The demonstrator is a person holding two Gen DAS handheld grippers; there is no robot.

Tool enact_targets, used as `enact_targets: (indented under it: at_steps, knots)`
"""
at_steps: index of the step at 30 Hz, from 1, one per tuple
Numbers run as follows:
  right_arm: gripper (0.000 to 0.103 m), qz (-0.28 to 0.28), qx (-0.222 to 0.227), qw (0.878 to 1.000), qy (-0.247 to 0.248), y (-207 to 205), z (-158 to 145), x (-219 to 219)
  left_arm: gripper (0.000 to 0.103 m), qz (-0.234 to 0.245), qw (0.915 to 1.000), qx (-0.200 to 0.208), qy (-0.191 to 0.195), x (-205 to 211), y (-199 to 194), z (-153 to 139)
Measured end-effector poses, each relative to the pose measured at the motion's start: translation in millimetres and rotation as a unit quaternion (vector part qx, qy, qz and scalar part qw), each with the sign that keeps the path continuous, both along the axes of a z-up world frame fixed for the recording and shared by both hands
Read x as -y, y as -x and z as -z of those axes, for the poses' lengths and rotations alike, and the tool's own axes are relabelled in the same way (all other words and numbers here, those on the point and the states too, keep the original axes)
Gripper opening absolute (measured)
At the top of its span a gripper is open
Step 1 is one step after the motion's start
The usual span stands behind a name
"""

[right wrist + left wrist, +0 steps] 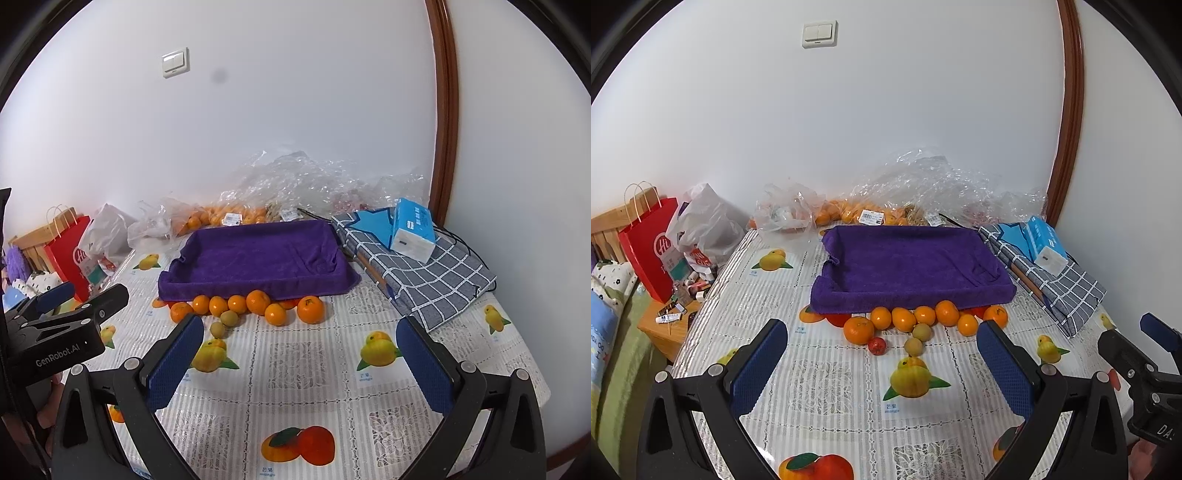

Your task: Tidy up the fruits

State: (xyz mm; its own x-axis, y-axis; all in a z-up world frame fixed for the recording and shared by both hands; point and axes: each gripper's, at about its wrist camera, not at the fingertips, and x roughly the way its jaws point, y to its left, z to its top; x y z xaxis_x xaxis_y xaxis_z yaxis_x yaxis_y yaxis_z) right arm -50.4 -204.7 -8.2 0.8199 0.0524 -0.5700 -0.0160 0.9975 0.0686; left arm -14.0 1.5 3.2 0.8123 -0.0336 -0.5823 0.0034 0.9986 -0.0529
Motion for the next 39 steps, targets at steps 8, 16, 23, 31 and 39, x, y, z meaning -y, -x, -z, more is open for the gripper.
enact_targets:
  at_steps: [8, 16, 23, 31, 39]
  knots:
    - [0.103, 0.002, -0.002, 1.000, -0.002, -1.8, 1.7, 1.5, 0.103, 0.001, 1.0000, -0.004, 0.000, -2.8, -3.4, 1.9]
    - [0.103, 0.000, -0.007, 1.000, -0.004, -8.9, 6.5, 1.5, 0.103, 0.002, 1.0000, -0.009, 0.001, -5.3, -7.3, 6.0]
    - [0.103, -0.010, -0.017, 1.000, 0.009, -17.9, 14.1, -3.8, 0.103, -0.001, 0.9998, -0.019, 0.001, -7.1, -18.6, 12.4]
    - [0.103, -0.014, -0.018, 1.000, 0.015, -29.5, 15.8, -3.8, 0.103, -0.025, 0.9993, -0.029, -0.003, -17.5, -27.6, 19.8]
    - [0.103, 0.004, -0.038, 0.999, 0.037, -48.3, 23.8, -3.9, 0.103, -0.027, 0.9989, -0.032, 0.018, -34.8, -41.0, 27.1]
